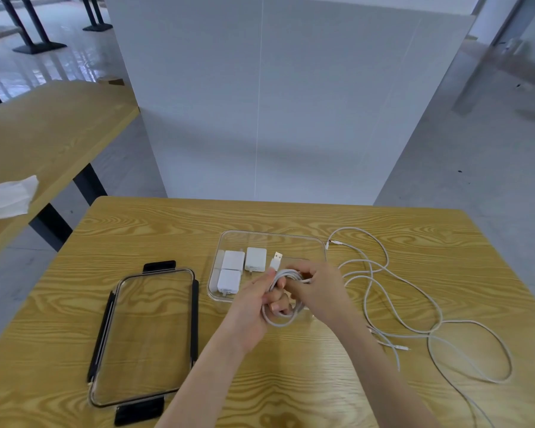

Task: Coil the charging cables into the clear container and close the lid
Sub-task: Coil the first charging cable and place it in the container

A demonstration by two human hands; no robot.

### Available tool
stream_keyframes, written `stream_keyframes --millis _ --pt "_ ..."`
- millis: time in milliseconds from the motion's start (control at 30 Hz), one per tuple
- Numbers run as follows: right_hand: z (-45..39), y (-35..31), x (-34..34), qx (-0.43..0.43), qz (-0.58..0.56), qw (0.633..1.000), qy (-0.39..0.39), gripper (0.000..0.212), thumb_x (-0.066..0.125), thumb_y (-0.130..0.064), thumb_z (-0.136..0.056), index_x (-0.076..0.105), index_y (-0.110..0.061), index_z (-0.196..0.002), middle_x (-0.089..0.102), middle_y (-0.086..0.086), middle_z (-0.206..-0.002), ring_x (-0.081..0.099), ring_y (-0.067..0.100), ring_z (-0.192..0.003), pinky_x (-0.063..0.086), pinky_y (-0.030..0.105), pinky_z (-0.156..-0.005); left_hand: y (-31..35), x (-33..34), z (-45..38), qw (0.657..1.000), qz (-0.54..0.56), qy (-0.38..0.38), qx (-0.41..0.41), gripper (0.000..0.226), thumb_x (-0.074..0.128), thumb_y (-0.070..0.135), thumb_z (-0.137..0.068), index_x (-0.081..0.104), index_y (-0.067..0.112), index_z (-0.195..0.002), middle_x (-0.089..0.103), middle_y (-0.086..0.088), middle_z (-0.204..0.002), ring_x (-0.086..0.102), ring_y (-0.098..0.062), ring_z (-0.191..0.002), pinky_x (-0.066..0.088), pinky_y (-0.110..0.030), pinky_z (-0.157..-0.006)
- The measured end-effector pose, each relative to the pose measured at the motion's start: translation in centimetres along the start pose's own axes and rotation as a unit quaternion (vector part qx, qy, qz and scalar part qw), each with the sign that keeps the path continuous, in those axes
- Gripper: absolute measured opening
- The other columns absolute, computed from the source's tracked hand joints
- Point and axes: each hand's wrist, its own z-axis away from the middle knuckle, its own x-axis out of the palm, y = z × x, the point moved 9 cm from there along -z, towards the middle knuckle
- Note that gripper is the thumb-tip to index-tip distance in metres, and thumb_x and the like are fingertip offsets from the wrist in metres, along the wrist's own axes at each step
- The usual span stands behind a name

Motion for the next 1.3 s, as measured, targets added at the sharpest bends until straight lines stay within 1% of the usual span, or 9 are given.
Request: stream_keyframes --millis 133,267,367,467,633,733,900,1200,1300 --pt "0.2 0.3 0.5 0.032 -0.137 0.989 -0.043 0.007 0.072 -0.011 -0.063 0.069 -0.006 -0.066 0.060 -0.001 -0.053 0.053 0.011 -0.053 0.042 0.027 -0.053 -0.2 0.0 0.0 1.000 0.008 -0.010 -0.025 0.037 0.036 0.024 -0.098 0.050 0.006 -0.069 0.026 0.007 -0.040 0.032 -0.009 -0.037 0.038 -0.026 -0.059" --pt "0.1 1.5 1.0 0.089 -0.187 0.974 -0.094 0.021 0.071 -0.011 -0.063 0.072 -0.004 -0.082 0.067 0.003 -0.067 0.062 0.010 -0.064 0.050 0.027 -0.066 -0.4 0.1 0.0 0.998 0.039 -0.015 -0.043 0.038 0.035 0.025 -0.098 0.051 0.007 -0.069 0.027 0.007 -0.040 0.032 -0.008 -0.036 0.040 -0.023 -0.054" --pt "0.5 1.9 2.0 0.147 -0.376 0.901 -0.159 0.035 0.057 -0.021 -0.077 0.069 -0.005 -0.105 0.072 0.011 -0.091 0.069 0.022 -0.083 0.055 0.037 -0.078 -0.1 -0.2 -0.1 0.995 0.083 -0.022 -0.052 0.038 0.036 0.026 -0.097 0.051 0.007 -0.069 0.028 0.007 -0.040 0.031 -0.007 -0.036 0.036 -0.022 -0.055" --pt "0.3 2.5 2.0 0.184 -0.435 0.869 -0.146 0.026 0.050 -0.018 -0.088 0.072 -0.005 -0.095 0.072 0.010 -0.083 0.070 0.021 -0.073 0.058 0.033 -0.068 -0.2 0.2 -0.1 0.991 0.113 -0.035 -0.064 0.038 0.038 0.027 -0.095 0.051 0.007 -0.065 0.026 0.007 -0.040 0.029 -0.006 -0.035 0.032 -0.020 -0.051" --pt "0.1 3.2 2.4 0.233 -0.467 0.844 -0.125 0.031 0.068 -0.002 -0.060 0.069 -0.001 -0.091 0.070 0.014 -0.072 0.069 0.021 -0.062 0.059 0.029 -0.057 -0.6 1.6 0.7 0.990 0.097 -0.064 -0.075 0.032 0.046 0.029 -0.086 0.054 0.008 -0.063 0.027 0.008 -0.041 0.029 -0.005 -0.034 0.033 -0.020 -0.047" --pt "-0.3 3.7 2.0 0.237 -0.437 0.862 -0.097 0.003 0.065 0.004 -0.072 0.066 0.002 -0.072 0.065 0.010 -0.057 0.063 0.016 -0.050 0.054 0.023 -0.050 -1.7 2.5 1.0 0.988 0.113 -0.059 -0.093 0.029 0.044 0.026 -0.090 0.051 0.008 -0.069 0.035 0.008 -0.039 0.029 -0.004 -0.033 0.036 -0.019 -0.044" --pt "-1.0 5.8 0.7 0.239 -0.425 0.873 0.001 0.006 0.066 -0.002 -0.080 0.067 0.002 -0.085 0.068 0.007 -0.059 0.057 0.019 -0.056 0.049 0.023 -0.056 -2.4 2.1 0.4 0.992 0.073 -0.040 -0.097 0.034 0.043 0.027 -0.095 0.052 0.007 -0.069 0.026 0.007 -0.045 0.031 -0.006 -0.036 0.039 -0.022 -0.050" --pt "-1.4 5.8 0.5 0.203 -0.359 0.910 -0.055 0.022 0.058 -0.011 -0.088 0.068 -0.006 -0.107 0.070 0.009 -0.094 0.066 0.019 -0.086 0.054 0.030 -0.076 -1.8 -0.6 -4.2 0.996 -0.011 0.063 -0.063 0.036 0.045 0.027 -0.096 0.059 0.005 -0.071 0.043 0.001 -0.042 0.043 -0.015 -0.048 0.041 -0.027 -0.060" --pt "-2.0 6.3 0.1 0.176 -0.286 0.940 -0.051 0.021 0.061 -0.004 -0.085 0.070 -0.018 -0.097 0.071 0.001 -0.085 0.067 0.009 -0.080 0.055 0.026 -0.078 -1.5 -1.1 -6.1 0.994 -0.032 0.081 -0.067 0.041 0.046 0.027 -0.095 0.063 0.007 -0.064 0.053 -0.003 -0.049 0.053 -0.015 -0.047 0.048 -0.024 -0.055"
